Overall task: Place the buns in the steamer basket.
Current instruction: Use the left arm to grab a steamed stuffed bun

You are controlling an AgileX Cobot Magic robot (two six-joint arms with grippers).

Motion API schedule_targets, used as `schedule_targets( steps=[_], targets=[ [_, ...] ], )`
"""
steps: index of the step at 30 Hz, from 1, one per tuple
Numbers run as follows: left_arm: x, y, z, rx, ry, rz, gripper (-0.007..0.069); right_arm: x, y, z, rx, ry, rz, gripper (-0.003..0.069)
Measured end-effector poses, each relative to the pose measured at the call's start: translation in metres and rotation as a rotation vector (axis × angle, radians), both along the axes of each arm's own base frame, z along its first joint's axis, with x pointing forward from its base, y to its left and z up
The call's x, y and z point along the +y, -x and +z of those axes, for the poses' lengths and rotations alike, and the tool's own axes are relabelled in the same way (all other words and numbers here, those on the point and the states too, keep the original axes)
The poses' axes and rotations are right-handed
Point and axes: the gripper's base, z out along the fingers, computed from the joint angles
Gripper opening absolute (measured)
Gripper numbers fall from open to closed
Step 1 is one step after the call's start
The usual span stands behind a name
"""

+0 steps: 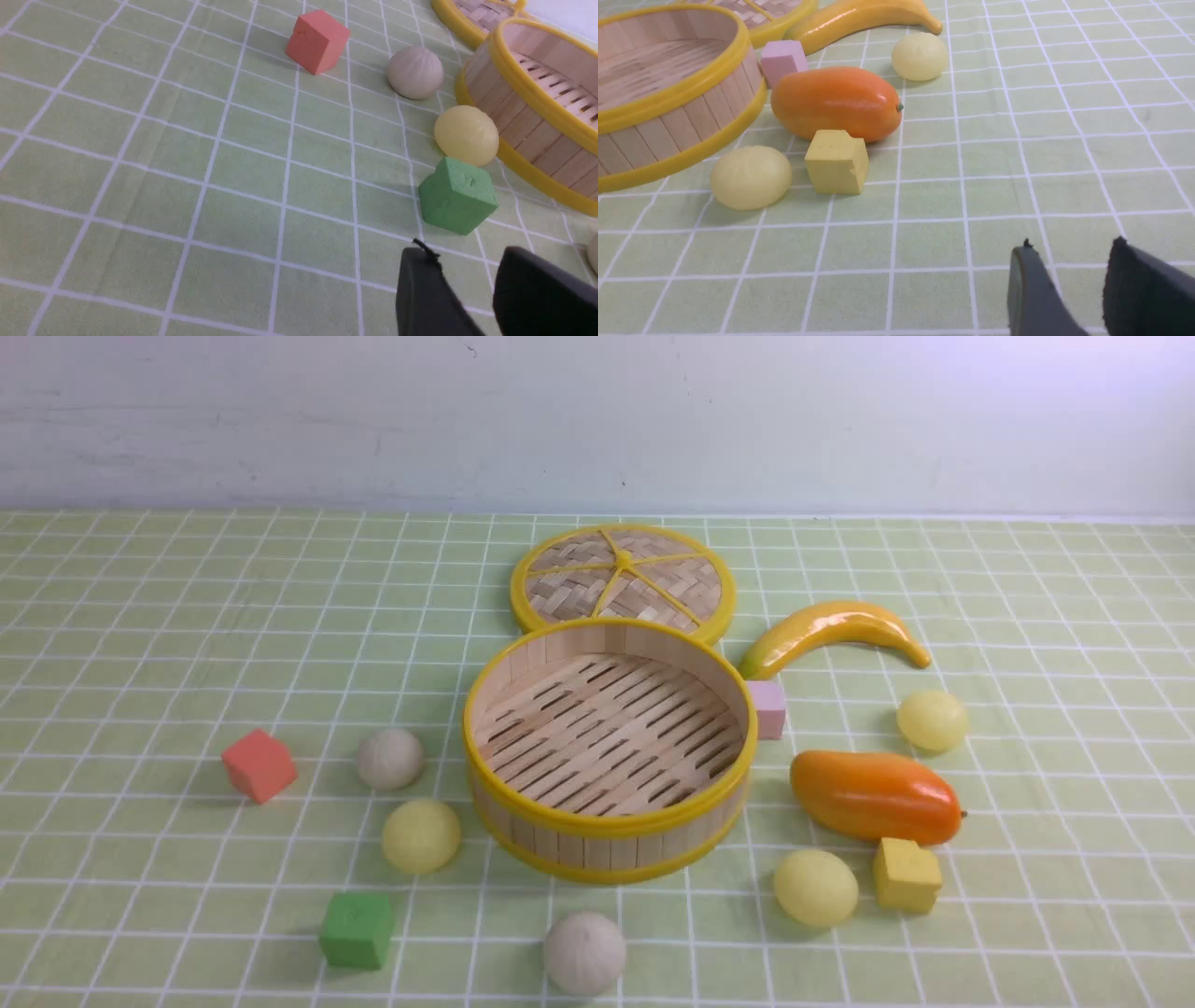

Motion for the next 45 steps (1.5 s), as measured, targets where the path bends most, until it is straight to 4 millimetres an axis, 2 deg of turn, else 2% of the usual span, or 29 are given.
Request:
schedule_targets(
  steps=[35, 39, 40, 41, 42, 45],
  targets=[
    [0.000, 0.000, 0.002, -0.017, 0.011, 0.002, 0.0238, 0.000, 0.000, 0.000, 0.000, 0.000, 0.000, 0.0239],
    [-0.002, -0.002, 0.008, -0.070, 0.173, 0.019, 0.0238, 0.000, 0.000, 0.000, 0.000, 0.000, 0.000, 0.0239],
    [-0.004, -0.003, 0.013, -0.099, 0.320, 0.037, 0.0238, 0.000, 0.000, 0.000, 0.000, 0.000, 0.000, 0.0239],
    [-0.004, -0.003, 0.013, -0.100, 0.352, 0.040, 0.0238, 0.000, 0.000, 0.000, 0.000, 0.000, 0.000, 0.0239],
    [-0.005, -0.003, 0.017, -0.120, 0.511, 0.060, 0.0238, 0.000, 0.000, 0.000, 0.000, 0.000, 0.000, 0.0239],
    [-0.003, -0.004, 0.024, -0.167, 0.669, 0.084, 0.0237, 0.000, 0.000, 0.000, 0.000, 0.000, 0.000, 0.0239]
  ],
)
